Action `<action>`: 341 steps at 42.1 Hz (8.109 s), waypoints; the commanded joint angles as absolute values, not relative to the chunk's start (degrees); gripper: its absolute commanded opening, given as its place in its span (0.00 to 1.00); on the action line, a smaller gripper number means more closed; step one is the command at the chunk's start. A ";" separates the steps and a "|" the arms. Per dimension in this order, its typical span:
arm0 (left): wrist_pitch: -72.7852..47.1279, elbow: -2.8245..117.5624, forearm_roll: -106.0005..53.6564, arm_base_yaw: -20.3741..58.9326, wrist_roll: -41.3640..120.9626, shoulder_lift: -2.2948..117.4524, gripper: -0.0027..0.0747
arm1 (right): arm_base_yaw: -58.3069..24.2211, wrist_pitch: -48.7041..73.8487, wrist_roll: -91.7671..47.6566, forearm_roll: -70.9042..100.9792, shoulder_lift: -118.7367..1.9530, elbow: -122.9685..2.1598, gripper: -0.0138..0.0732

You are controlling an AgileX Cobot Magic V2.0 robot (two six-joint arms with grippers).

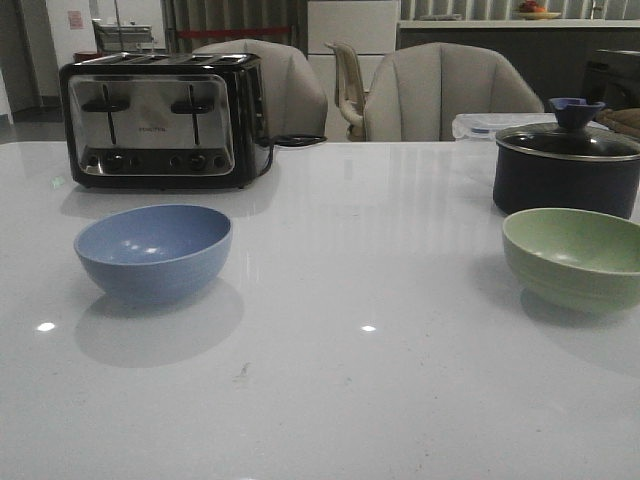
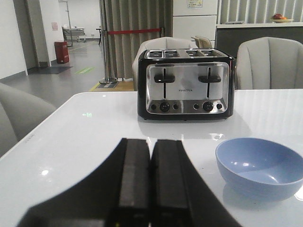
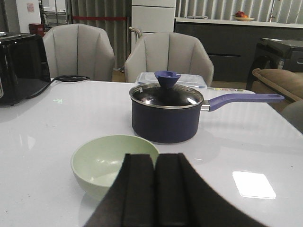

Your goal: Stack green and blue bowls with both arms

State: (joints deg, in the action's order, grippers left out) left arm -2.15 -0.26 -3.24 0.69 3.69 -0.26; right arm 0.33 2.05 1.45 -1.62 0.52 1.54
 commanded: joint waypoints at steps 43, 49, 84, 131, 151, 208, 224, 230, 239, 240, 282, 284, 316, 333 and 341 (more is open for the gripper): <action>-16.97 38.80 -6.92 1.03 3.26 18.03 0.17 | 0.57 17.76 1.28 -1.40 -19.72 -37.31 0.20; -21.40 38.77 -6.95 1.03 3.26 24.09 0.17 | 0.57 21.15 1.28 -1.40 -26.45 -37.26 0.20; -28.58 38.44 -6.95 1.03 3.26 45.04 0.88 | 0.57 29.01 1.28 -2.25 -46.97 -37.26 0.78; -28.58 38.44 -6.74 1.03 3.26 49.06 0.72 | 7.16 44.25 -2.12 7.07 -76.94 -57.11 0.78; -28.58 38.44 -6.74 1.03 3.26 49.06 0.72 | 7.10 37.98 -4.57 10.95 -95.66 -66.95 0.78; -28.33 38.44 -5.73 1.03 3.26 49.06 0.72 | 6.86 42.63 -6.55 10.95 -93.02 -73.10 0.20; -28.33 38.44 -5.36 1.03 3.26 49.06 0.72 | 4.15 48.94 -9.30 16.26 -90.60 -79.59 0.20; -28.33 38.44 -5.36 1.03 3.26 49.06 0.72 | 1.70 48.60 -11.04 19.22 -90.60 -80.65 0.20; -28.33 38.44 -5.36 1.03 3.26 49.06 0.72 | -0.82 46.54 -11.04 19.83 -90.67 -80.65 0.20; -28.33 38.44 -5.36 1.03 3.26 49.06 0.72 | -1.03 46.29 -11.04 19.83 -90.67 -80.65 0.20; -28.33 38.44 -5.33 1.03 3.26 49.06 0.72 | -16.41 34.66 -11.11 19.10 -107.44 -80.73 0.20; -28.33 38.44 -5.33 1.03 3.26 49.06 0.72 | -16.75 34.39 -11.16 19.10 -108.14 -80.73 0.20; -28.95 39.80 -5.10 1.30 6.72 49.06 0.72 | -17.39 35.78 -11.92 18.05 -104.93 -81.41 0.64; -32.28 48.68 -5.08 12.77 9.07 54.54 0.72 | -17.39 36.74 -11.92 12.18 -82.87 -67.31 0.64; -34.90 54.81 -5.08 15.92 9.07 62.77 0.72 | -17.39 38.91 -11.92 12.18 -71.33 -60.04 0.64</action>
State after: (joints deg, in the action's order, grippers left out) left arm -37.06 50.60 -4.79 14.90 8.87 60.31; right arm -17.49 40.04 -11.26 12.23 -77.38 -61.04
